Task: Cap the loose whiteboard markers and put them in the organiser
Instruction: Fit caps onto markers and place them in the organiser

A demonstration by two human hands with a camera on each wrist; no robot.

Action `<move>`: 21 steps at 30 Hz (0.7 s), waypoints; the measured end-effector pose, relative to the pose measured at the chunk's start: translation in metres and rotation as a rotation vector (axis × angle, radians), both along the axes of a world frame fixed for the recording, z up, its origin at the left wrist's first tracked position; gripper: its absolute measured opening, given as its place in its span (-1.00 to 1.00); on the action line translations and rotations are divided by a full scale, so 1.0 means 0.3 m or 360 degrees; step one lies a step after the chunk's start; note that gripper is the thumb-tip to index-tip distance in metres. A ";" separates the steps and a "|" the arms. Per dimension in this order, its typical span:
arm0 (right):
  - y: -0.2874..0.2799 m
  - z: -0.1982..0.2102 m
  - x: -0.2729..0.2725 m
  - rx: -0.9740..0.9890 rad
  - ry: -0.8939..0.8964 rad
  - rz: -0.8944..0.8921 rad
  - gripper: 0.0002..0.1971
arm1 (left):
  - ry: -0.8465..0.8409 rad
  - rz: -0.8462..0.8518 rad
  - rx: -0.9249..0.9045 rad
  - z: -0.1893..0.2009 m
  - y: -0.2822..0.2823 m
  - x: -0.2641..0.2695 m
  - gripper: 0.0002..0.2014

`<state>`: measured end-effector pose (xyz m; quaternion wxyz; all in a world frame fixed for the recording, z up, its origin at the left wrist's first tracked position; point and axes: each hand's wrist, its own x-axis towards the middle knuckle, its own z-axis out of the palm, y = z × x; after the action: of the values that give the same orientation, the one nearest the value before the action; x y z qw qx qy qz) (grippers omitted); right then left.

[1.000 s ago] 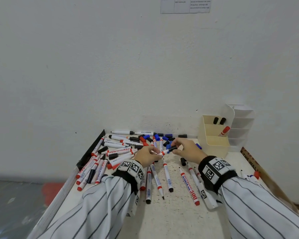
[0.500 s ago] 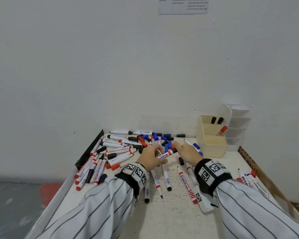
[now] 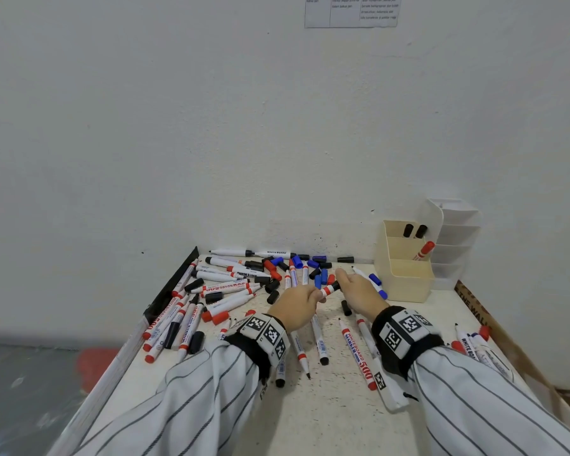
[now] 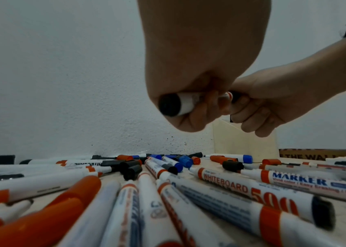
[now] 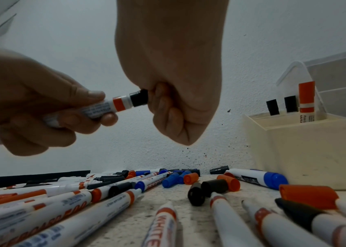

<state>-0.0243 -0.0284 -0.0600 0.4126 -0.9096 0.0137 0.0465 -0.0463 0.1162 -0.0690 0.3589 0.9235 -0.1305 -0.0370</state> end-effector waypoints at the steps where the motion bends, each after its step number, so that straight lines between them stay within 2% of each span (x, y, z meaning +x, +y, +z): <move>1: 0.002 -0.003 -0.001 0.0016 0.0000 0.0004 -0.71 | 0.0026 -0.0007 -0.0010 0.009 0.001 -0.004 -0.64; 4: 0.011 -0.012 -0.003 0.0006 -0.0034 0.0090 -0.71 | 0.0194 -0.0020 -0.0103 0.039 0.003 -0.017 -0.59; 6: 0.009 -0.012 -0.007 0.0059 -0.0088 0.0130 -0.66 | 0.0407 0.0015 -0.0211 0.052 0.002 -0.023 -0.56; 9: 0.006 -0.002 -0.015 0.0114 -0.0129 0.0226 -0.65 | 0.0755 0.0042 -0.0441 0.065 0.014 -0.020 -0.60; 13: -0.007 0.005 -0.022 0.0242 -0.0139 0.0322 -0.66 | 0.1038 -0.0028 -0.0633 0.081 0.027 -0.014 -0.59; 16: -0.016 -0.006 -0.020 0.0381 -0.0084 0.0344 -0.63 | 0.1137 -0.0061 -0.0717 0.085 0.032 -0.008 -0.58; 19: -0.030 -0.010 -0.015 0.0280 -0.0119 0.0374 -0.62 | 0.1116 -0.0051 -0.0707 0.083 0.020 -0.007 -0.59; 21: -0.044 0.000 -0.007 0.0169 -0.0179 0.0378 -0.62 | 0.0993 -0.0005 -0.0698 0.073 0.002 -0.010 -0.59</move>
<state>-0.0263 -0.0415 -0.0598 0.4519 -0.8829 -0.1195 0.0445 -0.0492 0.1168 -0.0470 0.5705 0.7688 -0.0211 -0.2882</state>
